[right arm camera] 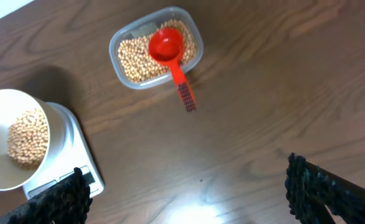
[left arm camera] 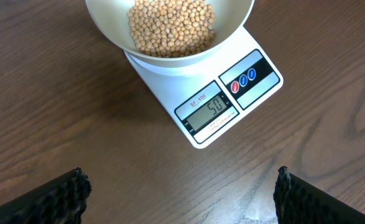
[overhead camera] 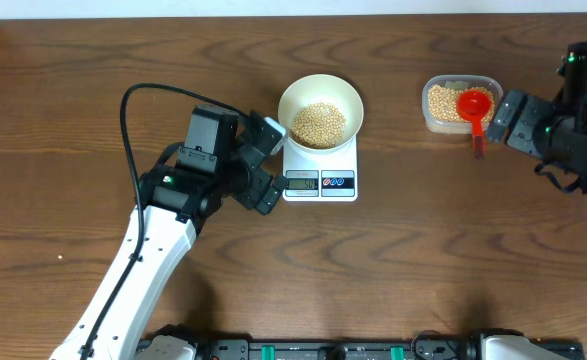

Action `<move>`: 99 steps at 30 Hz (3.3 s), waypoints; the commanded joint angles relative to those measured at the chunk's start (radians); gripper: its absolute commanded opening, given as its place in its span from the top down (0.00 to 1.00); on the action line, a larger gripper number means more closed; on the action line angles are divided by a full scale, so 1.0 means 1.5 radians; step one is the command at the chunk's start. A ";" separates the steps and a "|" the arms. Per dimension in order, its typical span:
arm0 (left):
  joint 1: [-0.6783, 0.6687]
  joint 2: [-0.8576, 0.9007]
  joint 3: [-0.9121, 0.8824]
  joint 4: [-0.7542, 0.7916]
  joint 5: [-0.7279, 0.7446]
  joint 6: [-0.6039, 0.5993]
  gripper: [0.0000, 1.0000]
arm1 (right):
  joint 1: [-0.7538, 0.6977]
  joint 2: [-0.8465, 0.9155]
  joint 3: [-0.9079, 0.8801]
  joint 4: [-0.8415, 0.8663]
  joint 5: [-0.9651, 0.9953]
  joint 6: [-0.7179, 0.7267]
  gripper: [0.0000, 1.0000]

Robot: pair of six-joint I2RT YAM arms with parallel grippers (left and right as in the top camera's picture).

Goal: Scoop item into bowl and weigh 50g on scale

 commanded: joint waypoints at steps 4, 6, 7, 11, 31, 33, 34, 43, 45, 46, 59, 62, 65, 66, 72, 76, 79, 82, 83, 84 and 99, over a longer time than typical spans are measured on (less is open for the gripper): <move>0.001 0.005 0.003 -0.002 0.010 0.011 0.04 | -0.002 -0.029 -0.002 0.031 0.023 -0.073 0.01; 0.001 0.005 0.003 -0.002 0.010 0.011 0.04 | -0.004 -0.040 -0.002 0.044 0.023 -0.093 0.01; 0.001 0.005 0.003 -0.002 0.010 0.011 0.04 | -0.007 -0.049 -0.002 0.055 0.023 -0.112 0.01; 0.001 0.005 0.003 -0.002 0.010 0.011 0.04 | -0.018 -0.073 -0.019 0.099 0.023 -0.168 0.01; 0.001 0.005 0.003 -0.002 0.010 0.011 0.04 | -0.058 -0.398 -0.597 0.677 0.012 -0.249 0.01; 0.001 0.005 0.003 -0.002 0.010 0.011 0.04 | -0.059 -0.451 -0.668 0.727 0.012 -0.249 0.01; 0.001 0.005 0.003 -0.002 0.010 0.011 0.03 | -0.060 -0.470 -0.693 0.744 0.012 -0.249 0.01; 0.001 0.005 0.003 -0.002 0.010 0.011 0.04 | -0.063 -0.638 -0.874 0.826 -0.010 -0.249 0.01; 0.001 0.005 0.003 -0.002 0.010 0.011 0.04 | -0.063 -0.666 -0.901 0.831 -0.023 -0.249 0.01; 0.001 0.005 0.003 -0.002 0.010 0.011 0.04 | -0.063 -0.683 -0.919 0.836 -0.027 -0.249 0.01; 0.001 0.005 0.003 -0.002 0.010 0.011 0.04 | -0.050 -0.816 -1.046 0.866 -0.043 -0.249 0.01; 0.001 0.005 0.003 -0.002 0.010 0.011 0.04 | -0.040 -0.831 -1.063 0.868 -0.043 -0.249 0.01; 0.001 0.005 0.003 -0.002 0.010 0.011 0.04 | -0.035 -0.856 -1.086 0.870 -0.043 -0.249 0.01; 0.001 0.005 0.003 -0.002 0.010 0.011 0.03 | -0.035 -0.865 -1.095 0.872 -0.043 -0.249 0.01; 0.001 0.005 0.003 -0.002 0.010 0.011 0.04 | -0.032 -0.912 -1.135 0.866 -0.043 -0.249 0.01; 0.001 0.005 0.003 -0.002 0.010 0.011 0.04 | -0.030 -0.912 -1.135 0.838 -0.043 -0.249 0.01; 0.001 0.005 0.003 -0.002 0.010 0.011 0.04 | -0.030 -0.912 -1.135 0.837 -0.043 -0.253 0.01; 0.001 0.005 0.003 -0.002 0.010 0.011 0.04 | -0.030 -0.912 -1.135 0.837 -0.043 -0.257 0.01; 0.001 0.005 0.003 -0.002 0.010 0.011 0.04 | -0.030 -0.912 -1.135 0.837 -0.043 -0.257 0.01; 0.001 0.005 0.003 -0.002 0.010 0.011 0.03 | -0.030 -0.912 -1.135 0.837 -0.044 -0.256 0.01; 0.001 0.005 0.003 -0.002 0.010 0.011 0.04 | -0.030 -0.912 -1.135 0.837 -0.048 -0.257 0.01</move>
